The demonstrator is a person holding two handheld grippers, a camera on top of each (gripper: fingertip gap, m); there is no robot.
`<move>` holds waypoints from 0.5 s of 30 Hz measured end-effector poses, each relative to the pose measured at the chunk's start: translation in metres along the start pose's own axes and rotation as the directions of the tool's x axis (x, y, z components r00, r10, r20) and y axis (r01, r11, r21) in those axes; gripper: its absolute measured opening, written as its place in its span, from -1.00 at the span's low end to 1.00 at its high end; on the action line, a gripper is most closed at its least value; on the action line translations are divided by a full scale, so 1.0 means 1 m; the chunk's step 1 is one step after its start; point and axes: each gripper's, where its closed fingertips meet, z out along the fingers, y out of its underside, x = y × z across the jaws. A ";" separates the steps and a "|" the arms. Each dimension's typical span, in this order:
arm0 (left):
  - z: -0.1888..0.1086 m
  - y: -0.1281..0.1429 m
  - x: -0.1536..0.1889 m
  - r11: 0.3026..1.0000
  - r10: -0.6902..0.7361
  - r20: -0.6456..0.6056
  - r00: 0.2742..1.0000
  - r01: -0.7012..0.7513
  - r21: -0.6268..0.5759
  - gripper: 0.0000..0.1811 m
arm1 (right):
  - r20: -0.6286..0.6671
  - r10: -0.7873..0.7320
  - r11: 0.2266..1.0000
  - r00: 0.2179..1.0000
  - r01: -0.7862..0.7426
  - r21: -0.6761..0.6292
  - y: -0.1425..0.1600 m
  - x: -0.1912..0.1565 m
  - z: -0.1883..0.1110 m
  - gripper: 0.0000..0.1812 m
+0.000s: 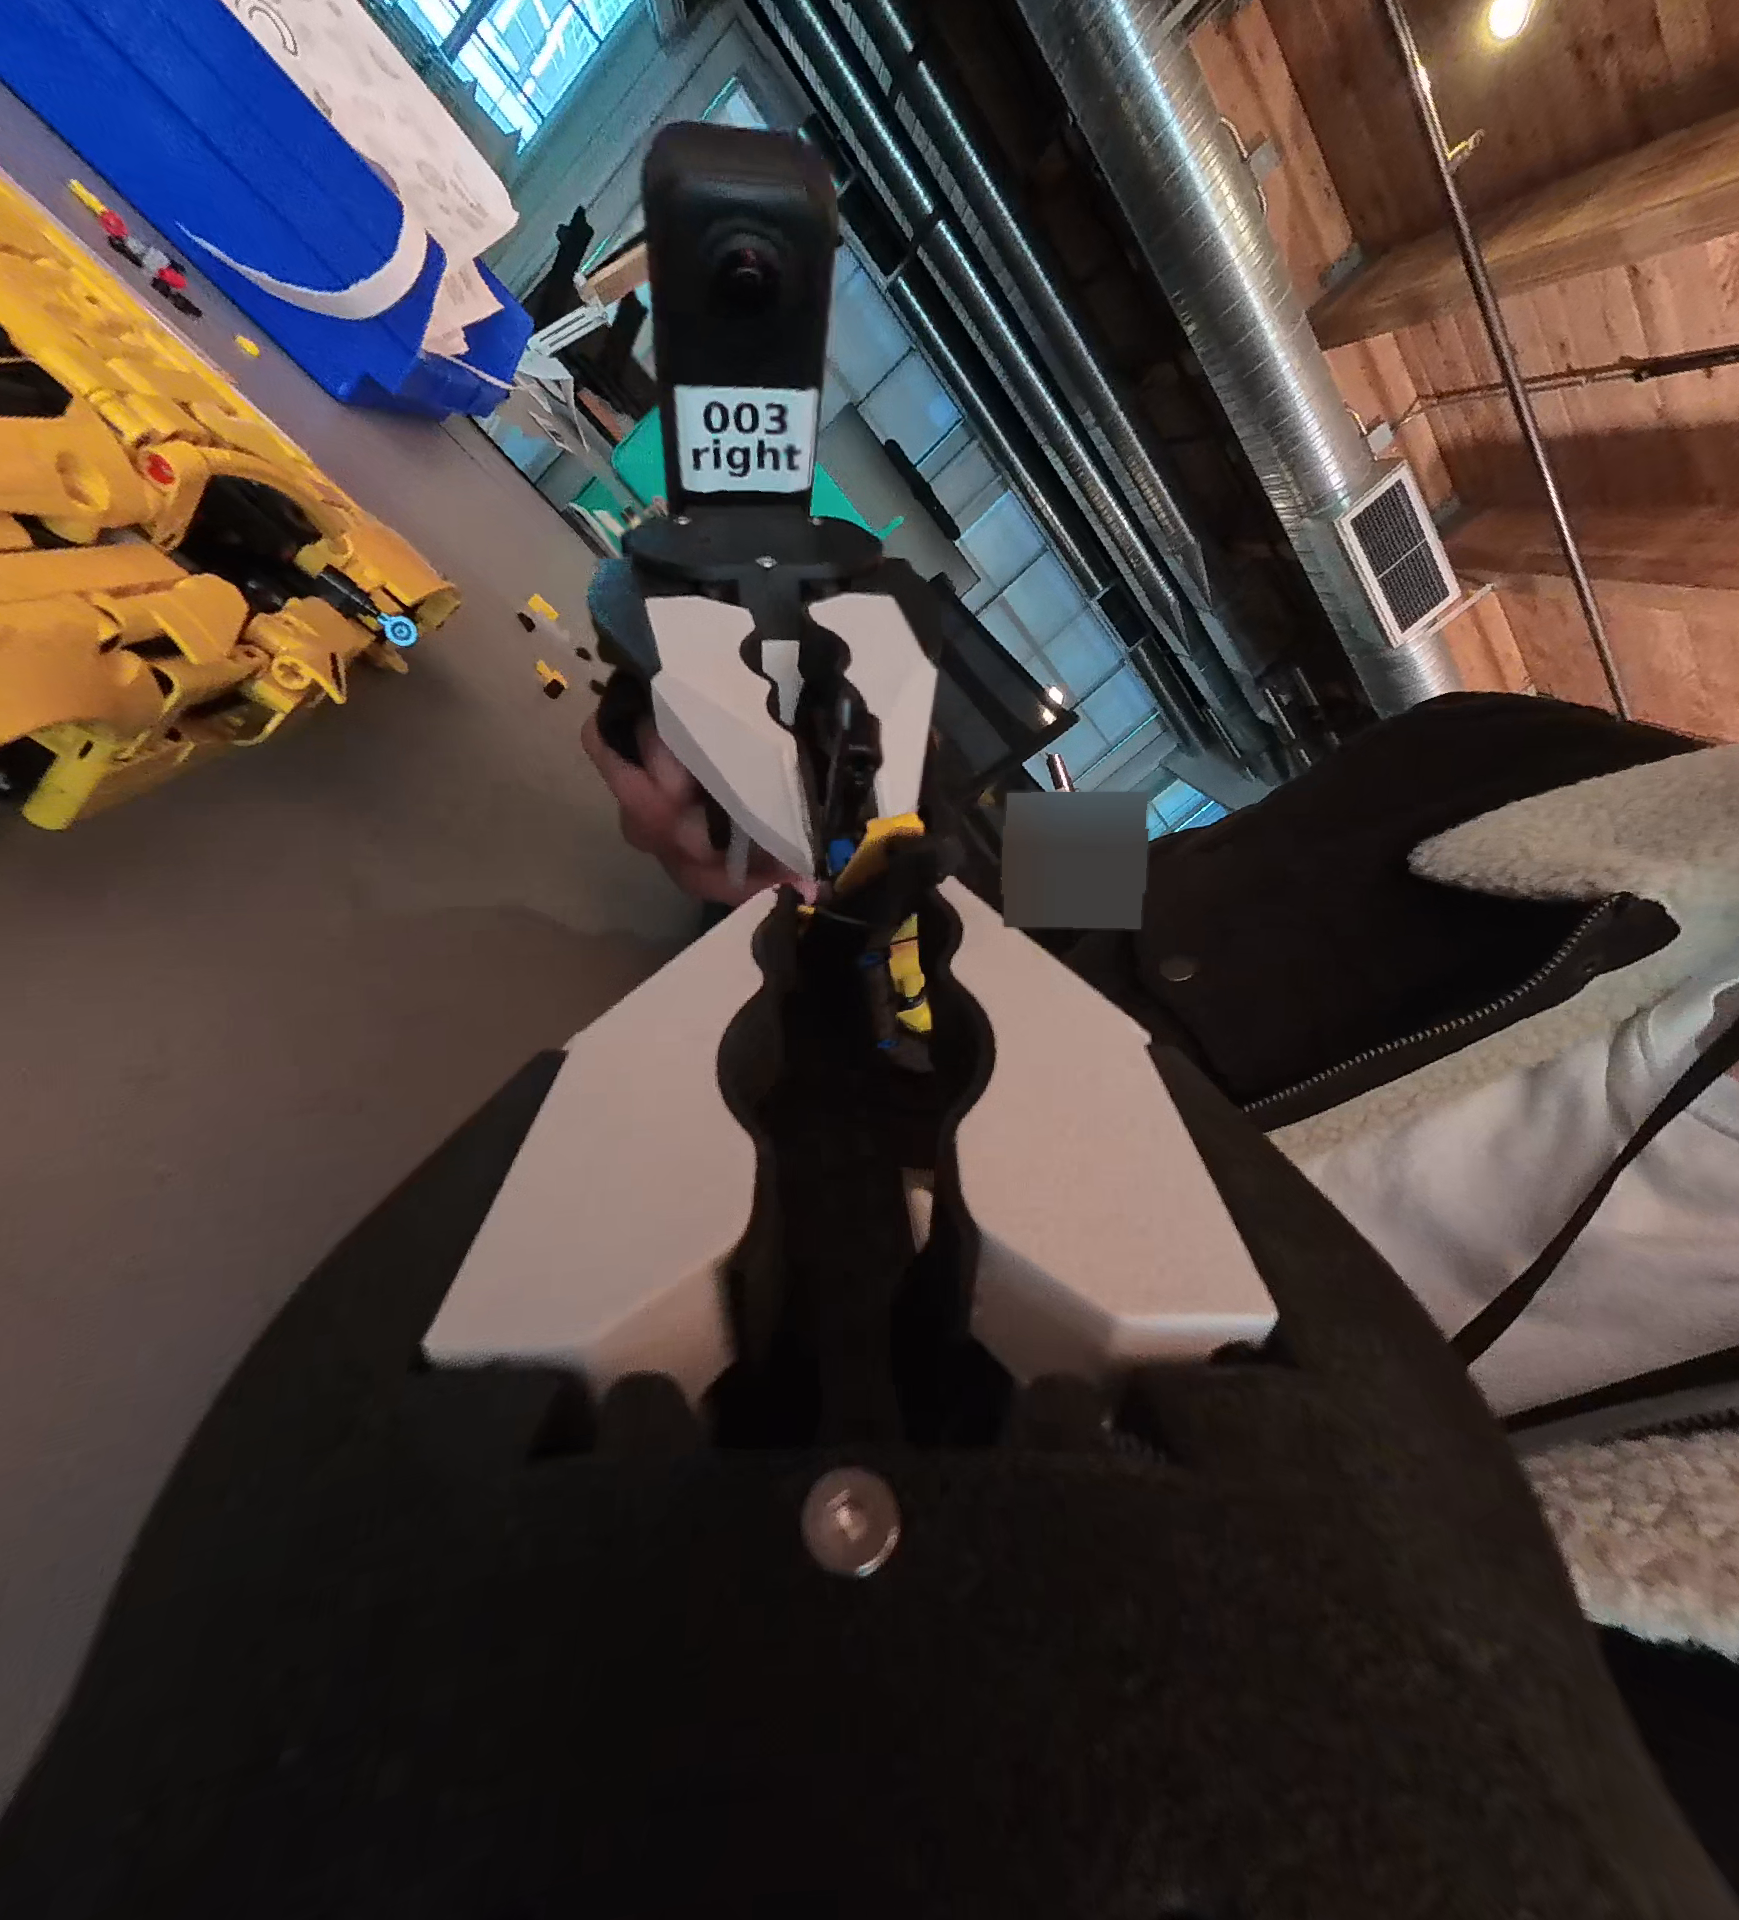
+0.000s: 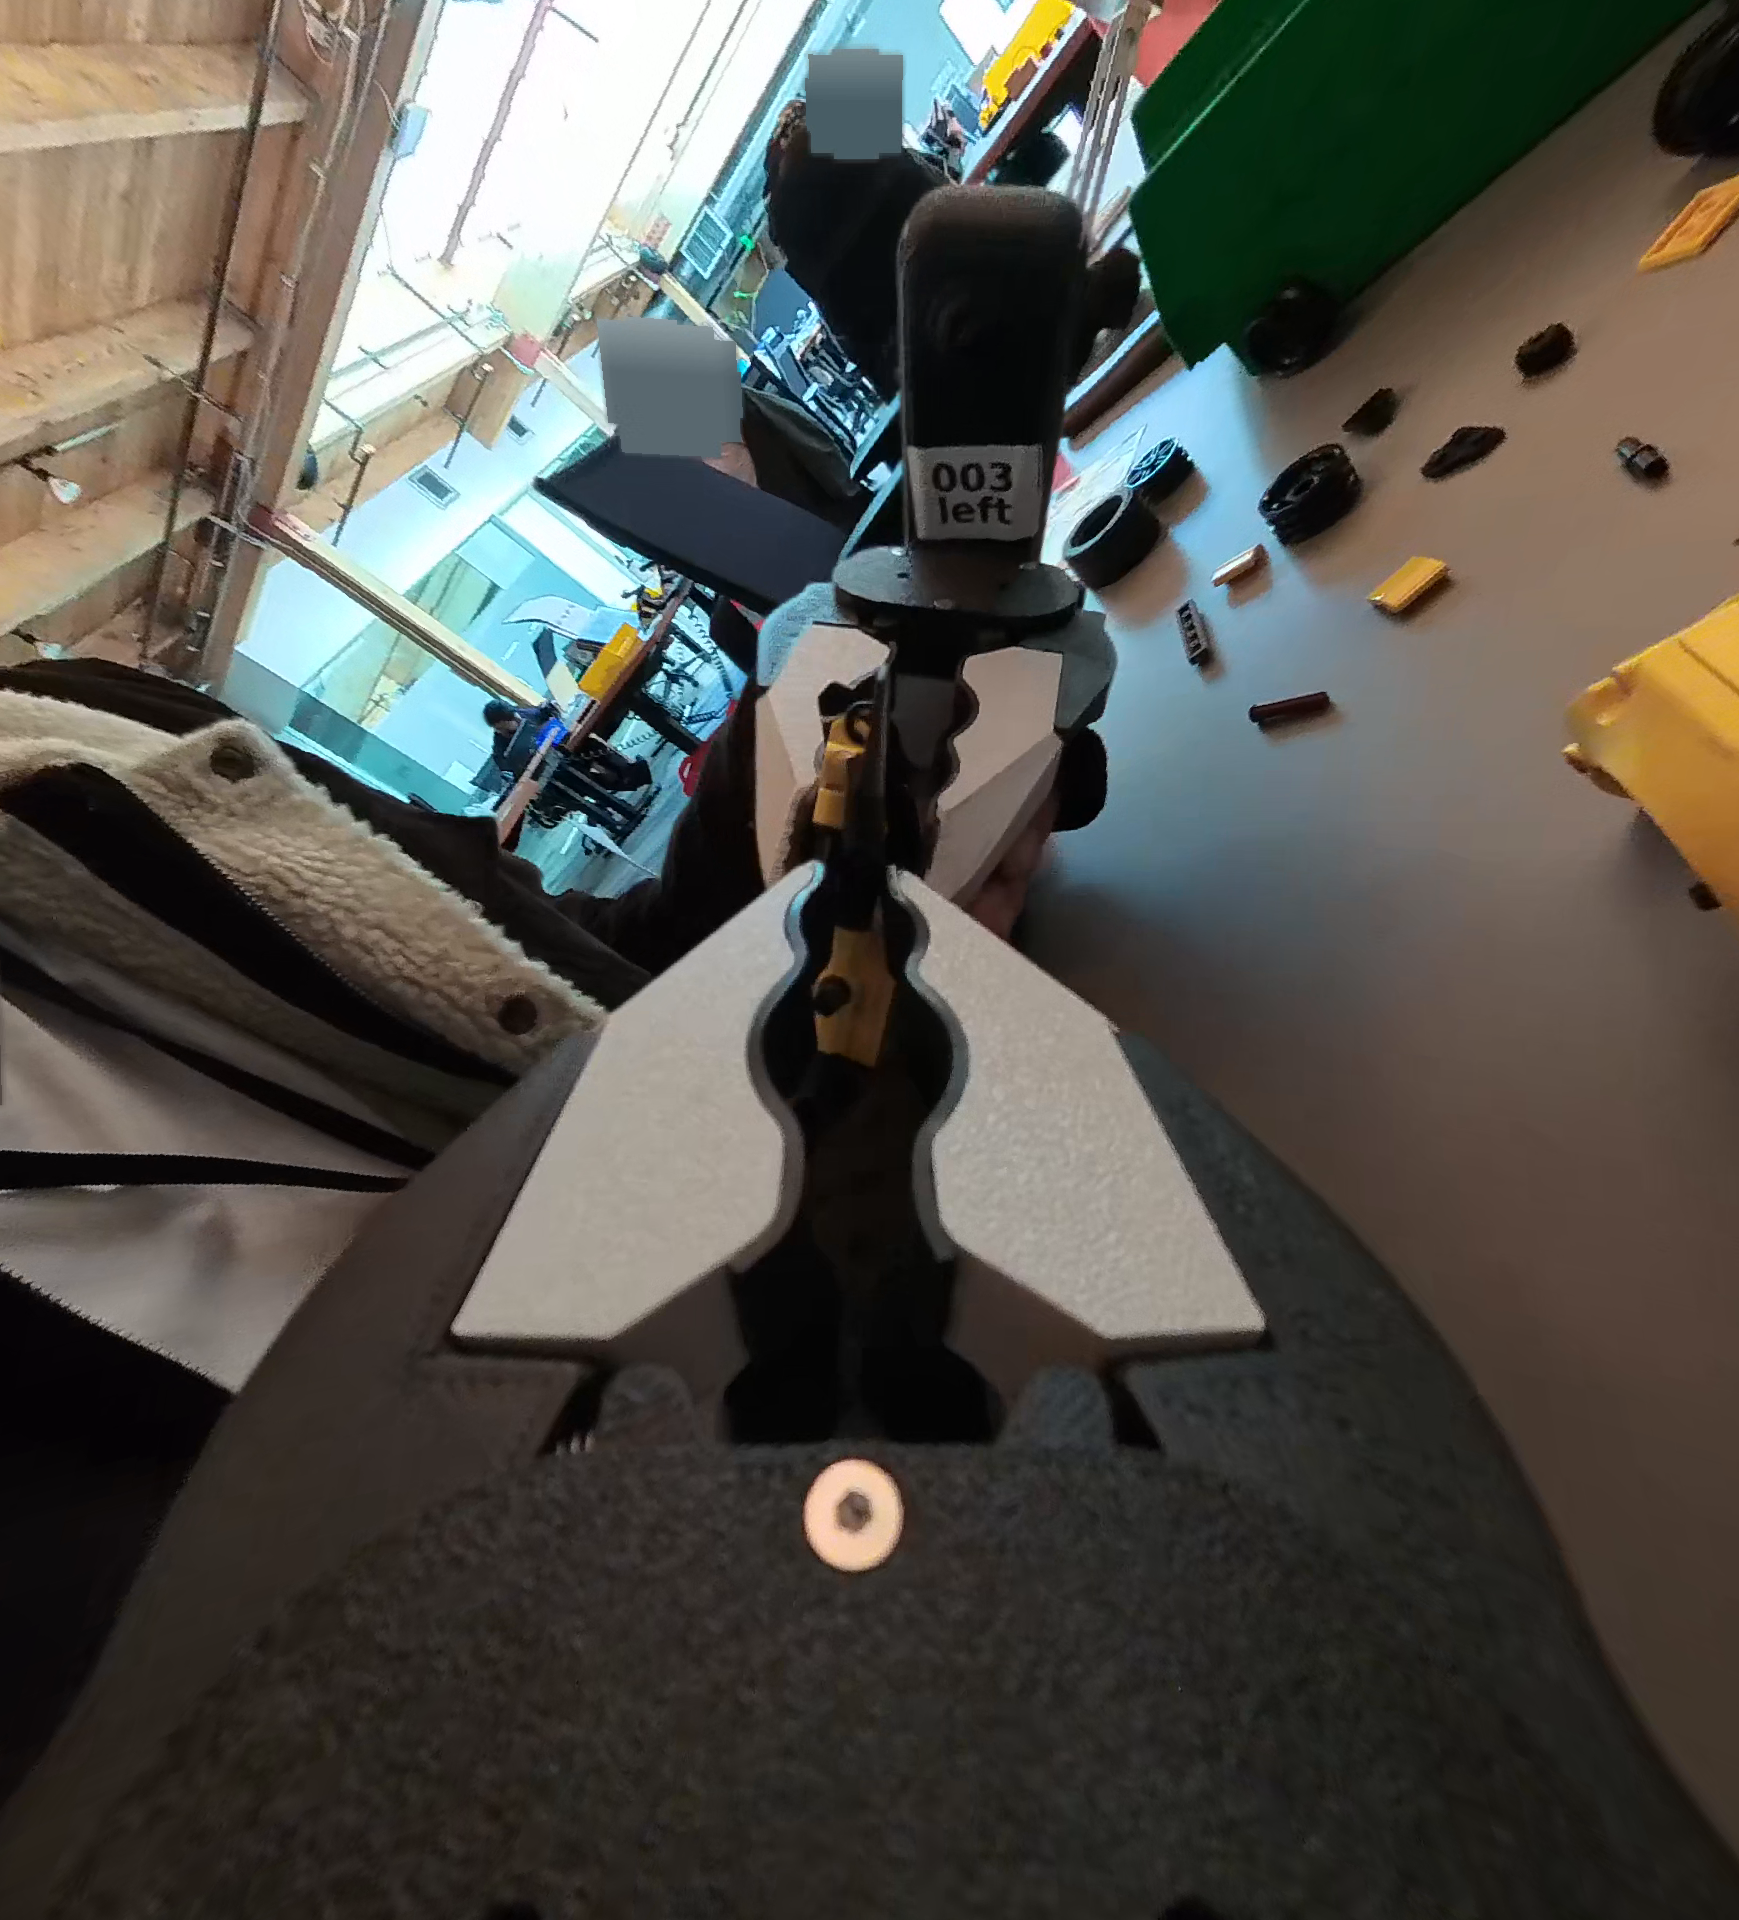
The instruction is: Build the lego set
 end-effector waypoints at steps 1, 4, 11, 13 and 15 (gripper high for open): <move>0.000 -0.001 0.000 1.000 0.002 -0.002 1.000 -0.002 0.004 -0.76 | -0.006 -0.006 1.000 1.000 0.006 -0.002 0.000 0.000 0.000 -0.91; -0.001 -0.003 0.001 1.000 0.003 -0.008 1.000 -0.003 0.018 -0.76 | -0.010 -0.015 1.000 1.000 0.015 0.002 -0.001 0.000 0.000 -0.90; -0.002 -0.003 0.003 1.000 0.009 -0.013 1.000 -0.009 0.021 -0.76 | 0.003 -0.010 1.000 1.000 0.010 0.005 -0.001 -0.003 -0.001 -0.91; -0.001 -0.002 0.002 1.000 0.009 -0.007 1.000 -0.009 0.018 -0.76 | -0.009 -0.018 1.000 1.000 0.018 0.002 -0.001 -0.002 -0.001 -0.91; 0.000 -0.001 0.002 1.000 0.013 -0.006 1.000 -0.013 0.005 -0.76 | -0.014 -0.014 1.000 1.000 0.014 -0.019 0.002 -0.003 -0.001 -0.92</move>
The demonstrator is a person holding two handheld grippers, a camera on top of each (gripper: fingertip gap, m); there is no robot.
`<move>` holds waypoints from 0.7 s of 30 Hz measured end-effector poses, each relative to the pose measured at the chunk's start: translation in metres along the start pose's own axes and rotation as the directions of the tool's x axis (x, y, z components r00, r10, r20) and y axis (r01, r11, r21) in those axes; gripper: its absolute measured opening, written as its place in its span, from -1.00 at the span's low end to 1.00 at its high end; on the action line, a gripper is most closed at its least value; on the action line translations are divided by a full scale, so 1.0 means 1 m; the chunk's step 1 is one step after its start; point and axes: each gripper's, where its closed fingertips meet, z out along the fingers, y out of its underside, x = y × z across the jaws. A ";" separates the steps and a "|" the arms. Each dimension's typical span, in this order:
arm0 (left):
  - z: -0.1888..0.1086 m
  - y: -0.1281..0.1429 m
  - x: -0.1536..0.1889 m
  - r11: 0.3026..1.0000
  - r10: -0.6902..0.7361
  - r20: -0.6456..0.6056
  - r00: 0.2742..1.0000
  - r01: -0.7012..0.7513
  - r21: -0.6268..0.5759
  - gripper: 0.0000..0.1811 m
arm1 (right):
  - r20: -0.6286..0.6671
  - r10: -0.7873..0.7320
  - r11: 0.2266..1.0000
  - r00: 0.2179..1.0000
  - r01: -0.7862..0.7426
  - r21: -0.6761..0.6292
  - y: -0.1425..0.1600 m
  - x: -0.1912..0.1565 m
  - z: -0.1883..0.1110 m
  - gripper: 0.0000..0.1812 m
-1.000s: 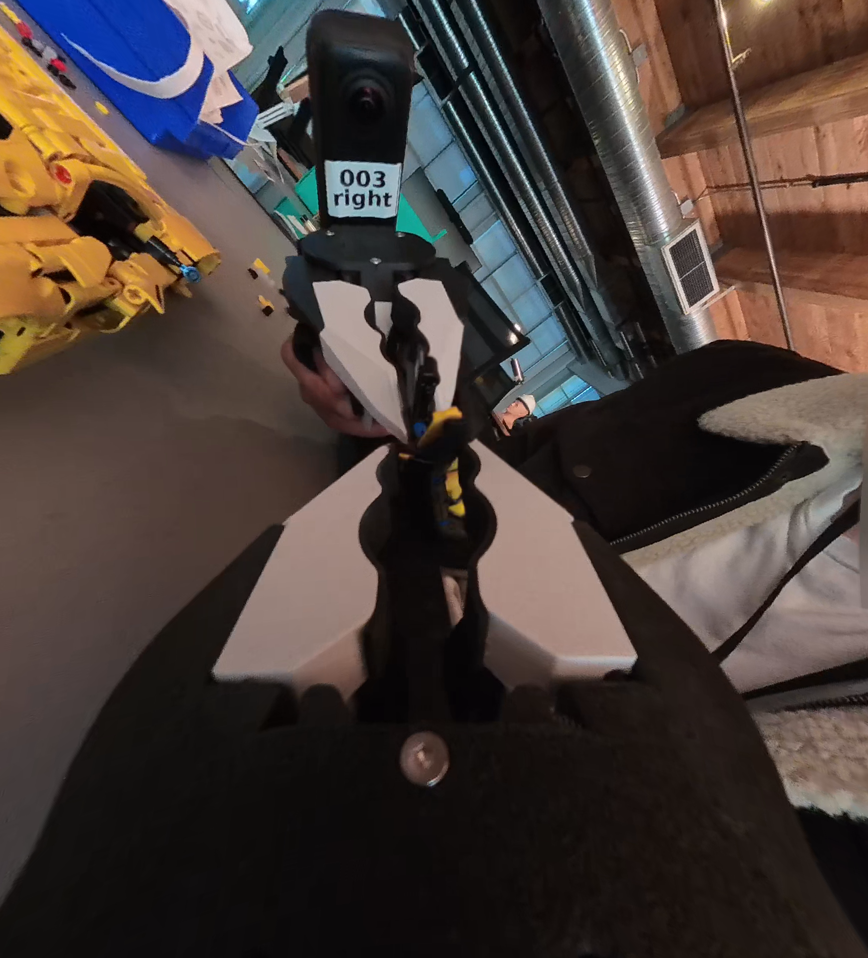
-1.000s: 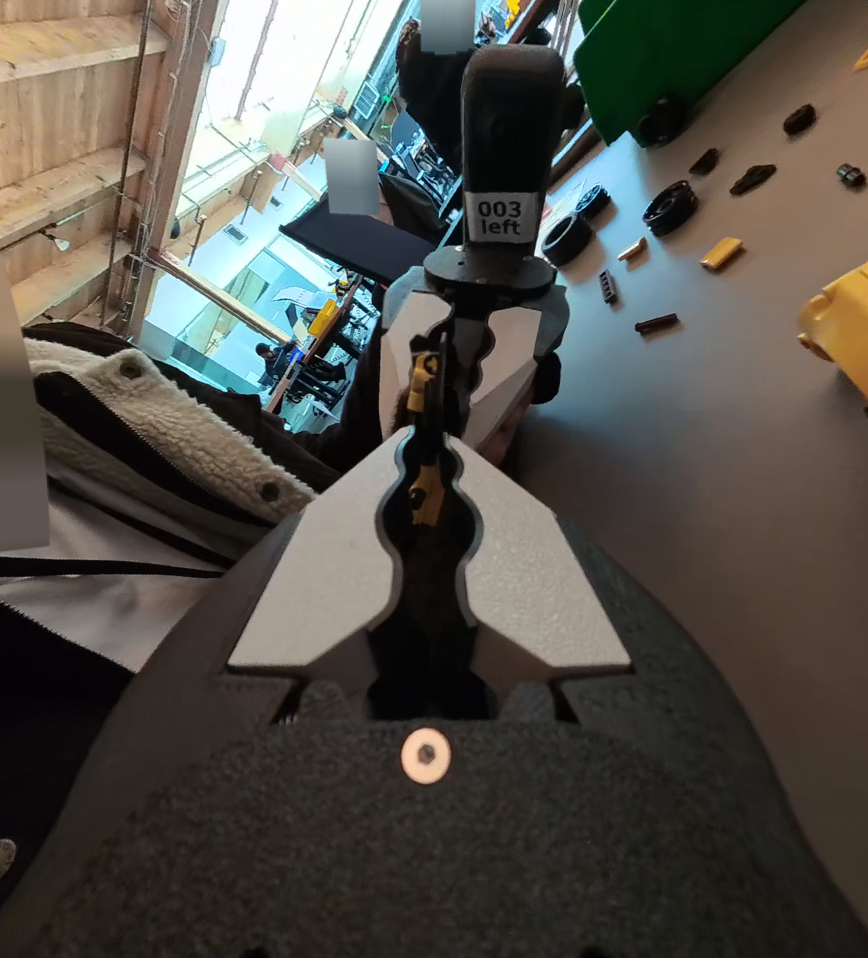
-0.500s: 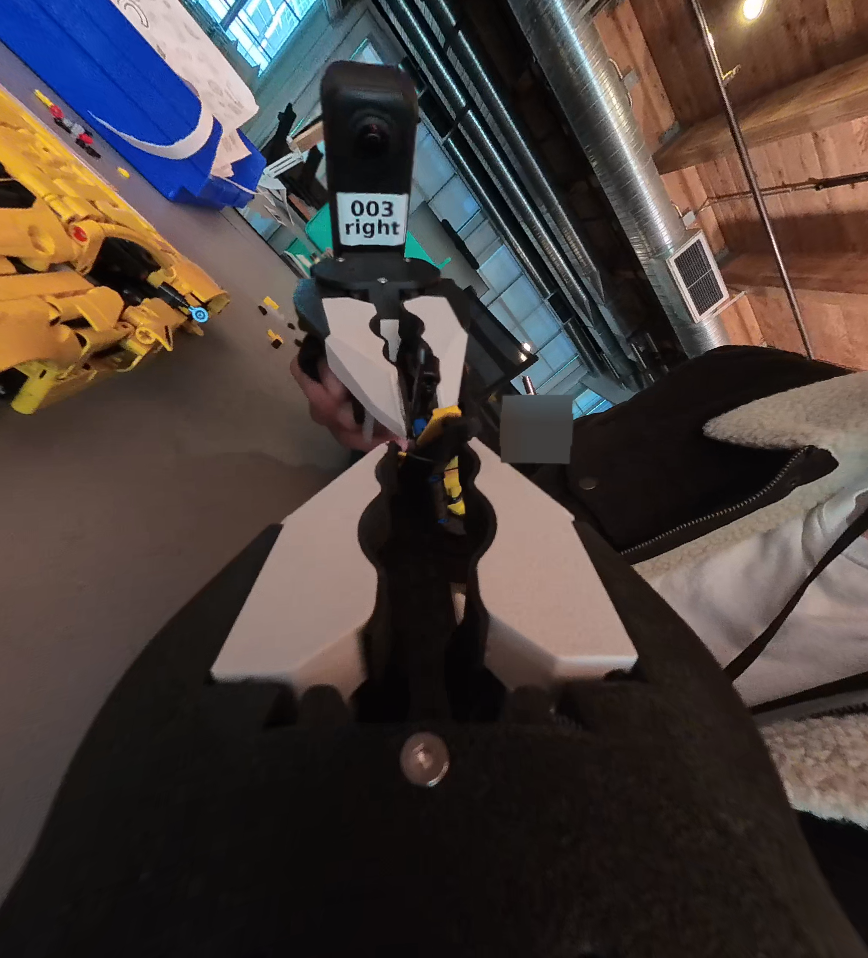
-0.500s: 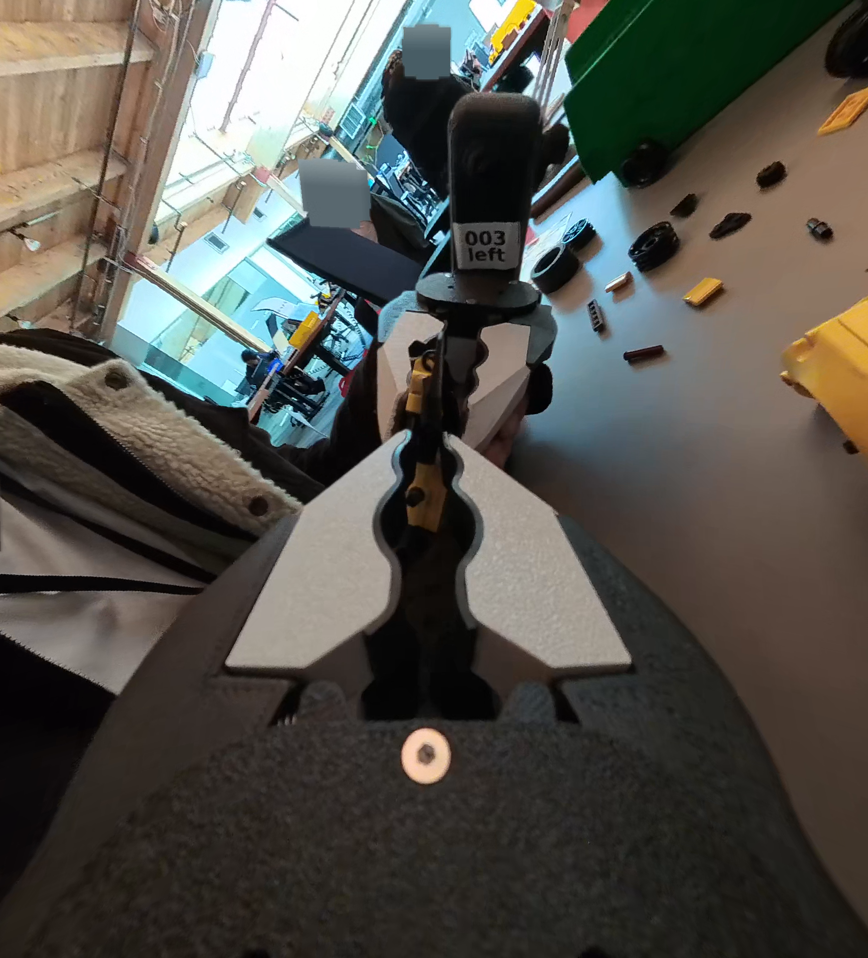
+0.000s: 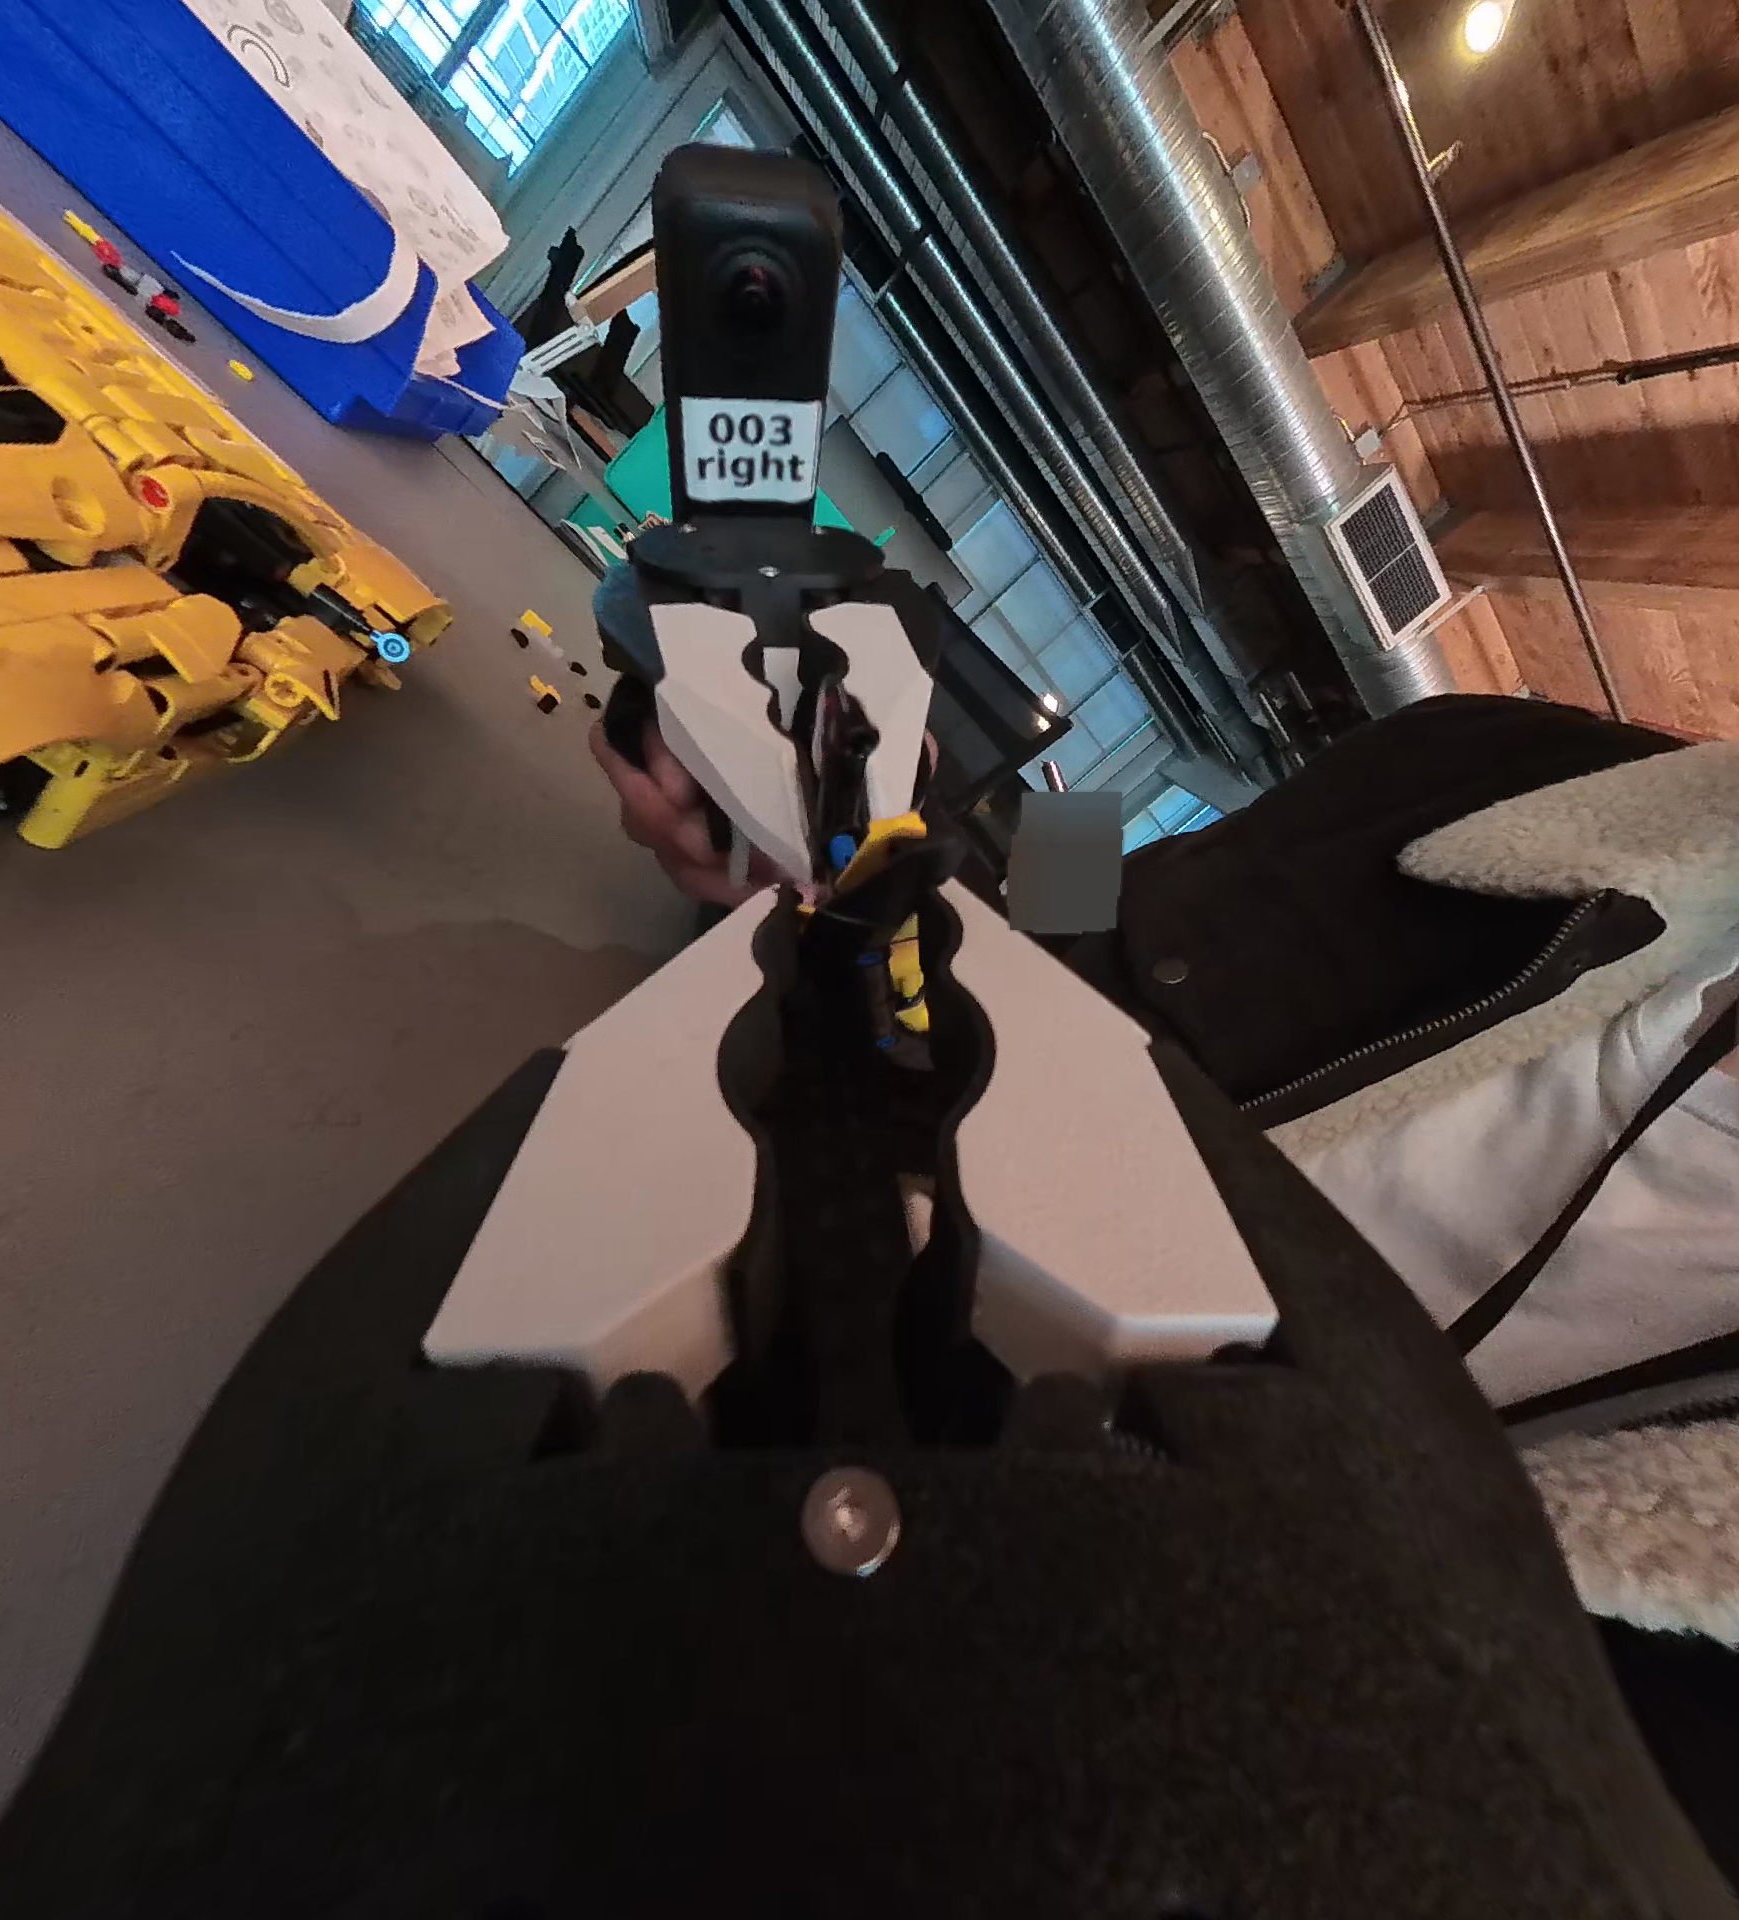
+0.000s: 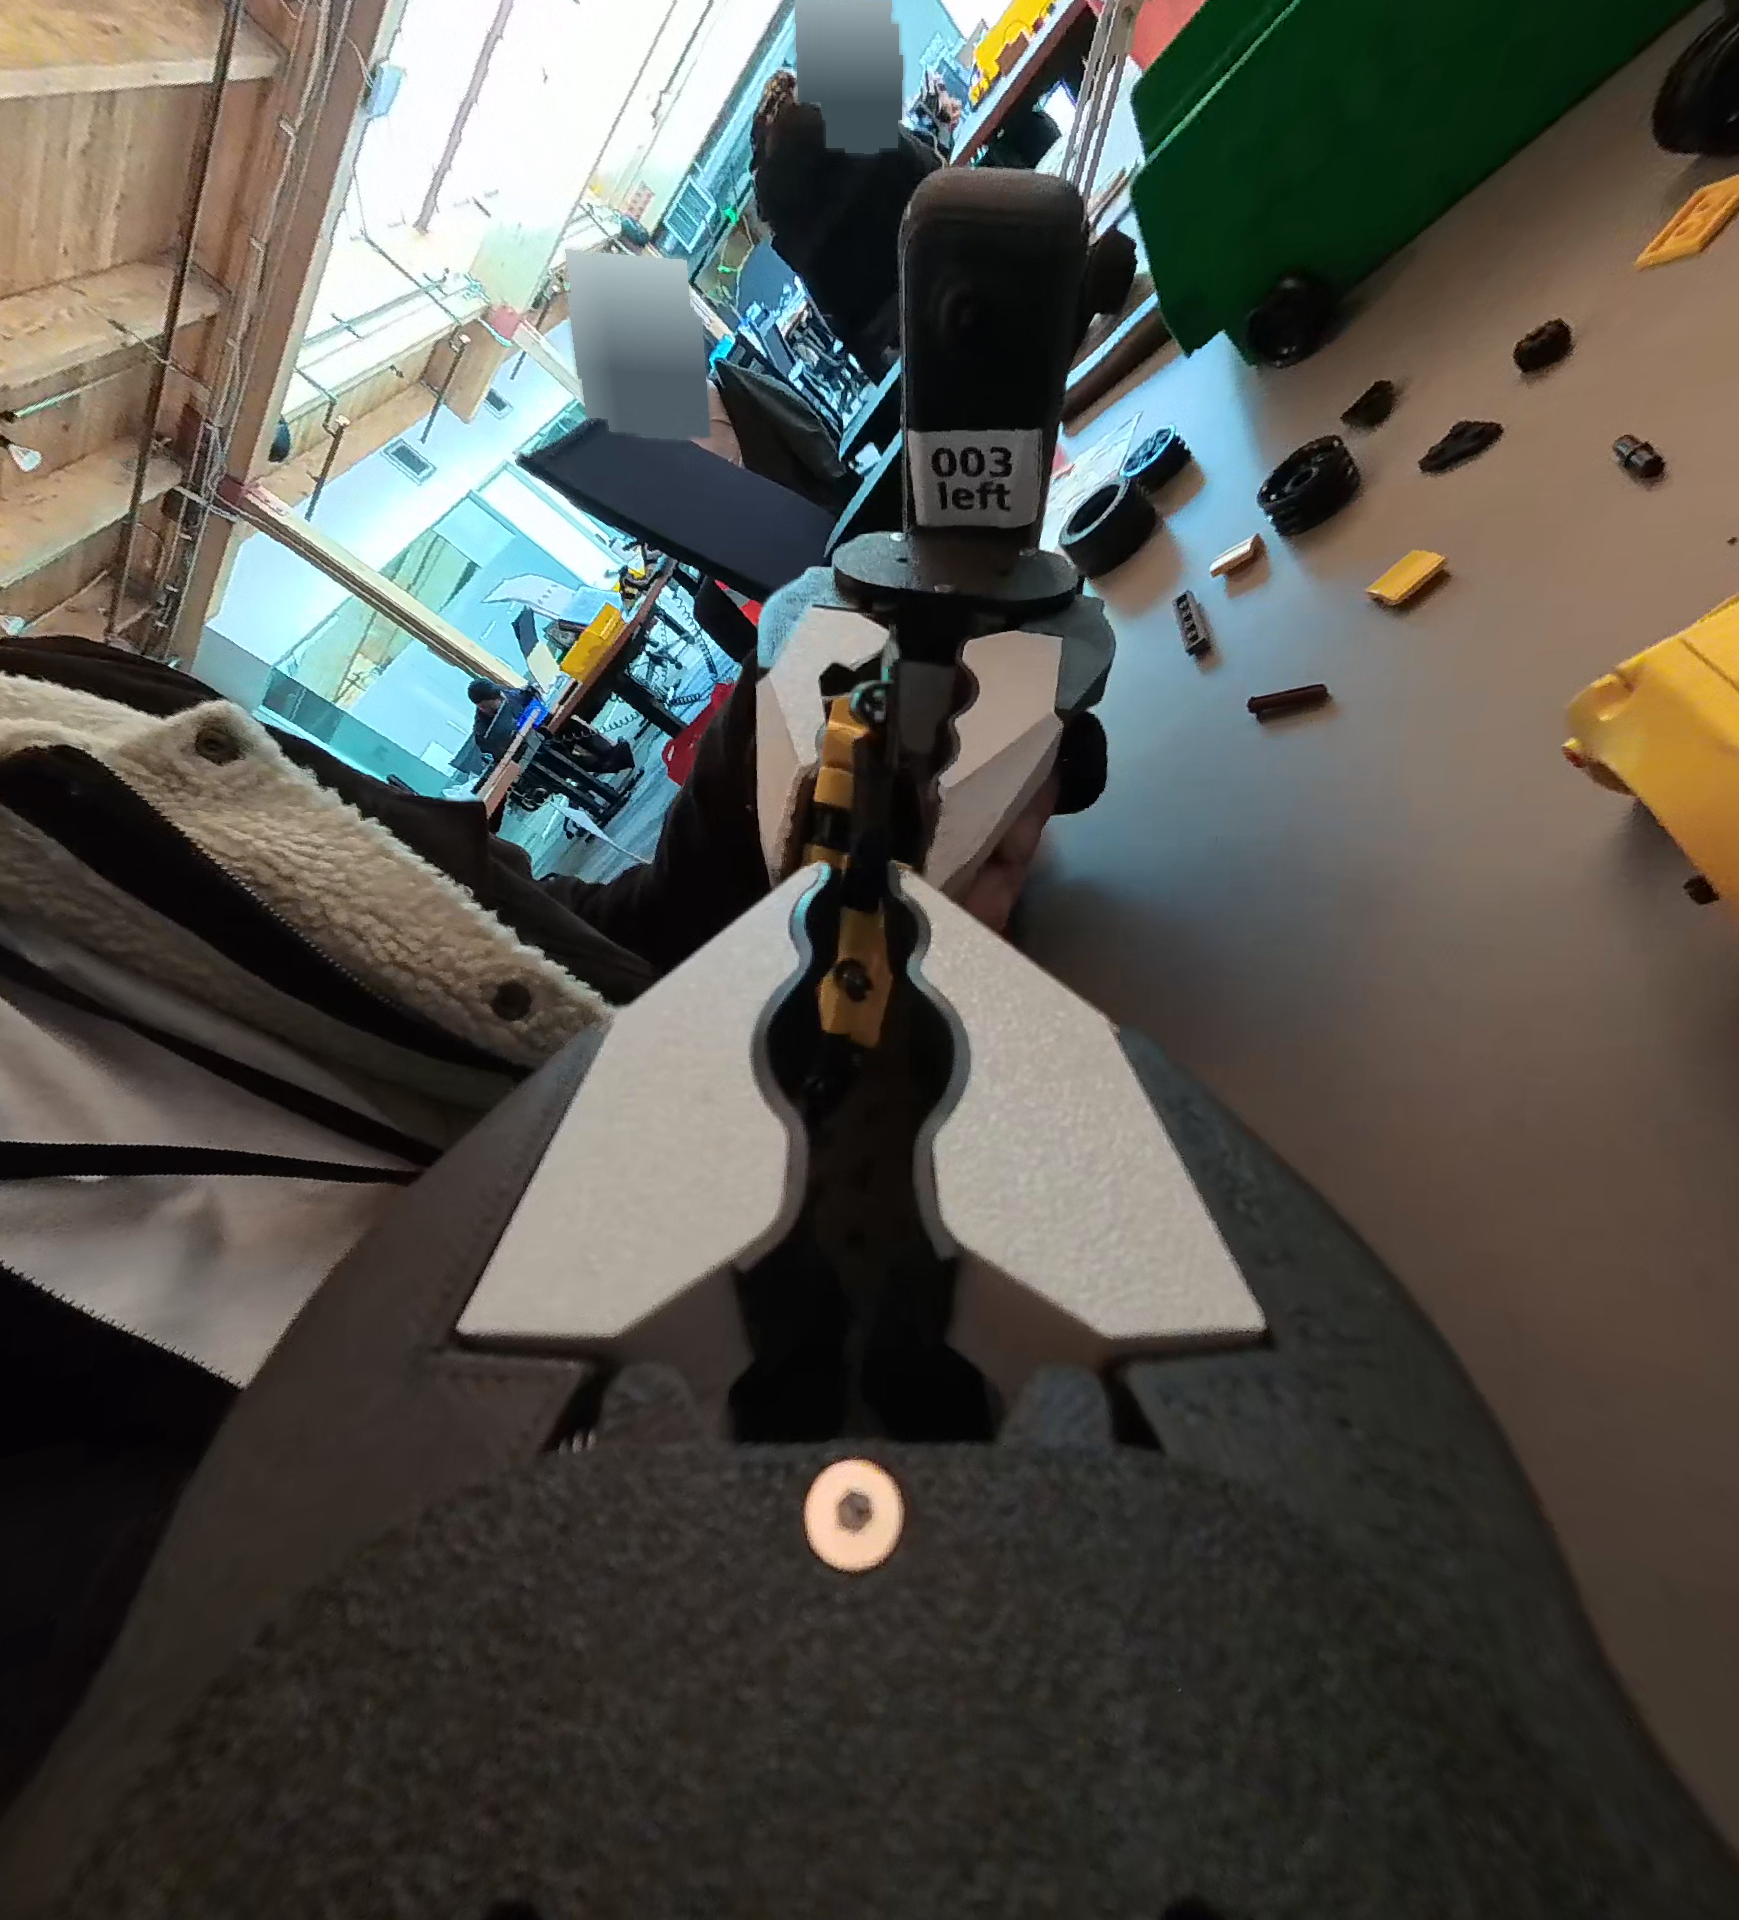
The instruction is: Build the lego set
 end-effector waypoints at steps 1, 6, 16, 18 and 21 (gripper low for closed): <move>0.001 0.001 -0.001 1.000 0.004 0.008 1.000 -0.004 -0.009 -0.76 | -0.011 -0.005 1.000 1.000 0.004 -0.019 0.002 0.000 -0.001 -0.92; 0.009 0.016 -0.003 0.994 0.036 0.037 0.999 -0.032 -0.108 -0.76 | -0.072 -0.047 0.985 0.996 0.034 -0.169 0.021 0.004 -0.003 -0.92; 0.015 0.029 -0.010 0.982 0.027 0.074 0.997 -0.013 -0.190 -0.76 | -0.124 -0.130 0.956 0.984 0.091 -0.279 0.034 0.009 -0.009 -0.92; 0.017 0.033 -0.012 0.977 0.039 0.092 0.995 -0.019 -0.214 -0.76 | -0.146 -0.156 0.936 0.977 0.099 -0.338 0.038 0.010 -0.010 -0.92; 0.021 0.041 -0.016 0.962 0.065 0.120 0.991 -0.030 -0.271 -0.76 | -0.164 -0.228 0.854 0.960 0.117 -0.507 0.048 0.013 -0.015 -0.93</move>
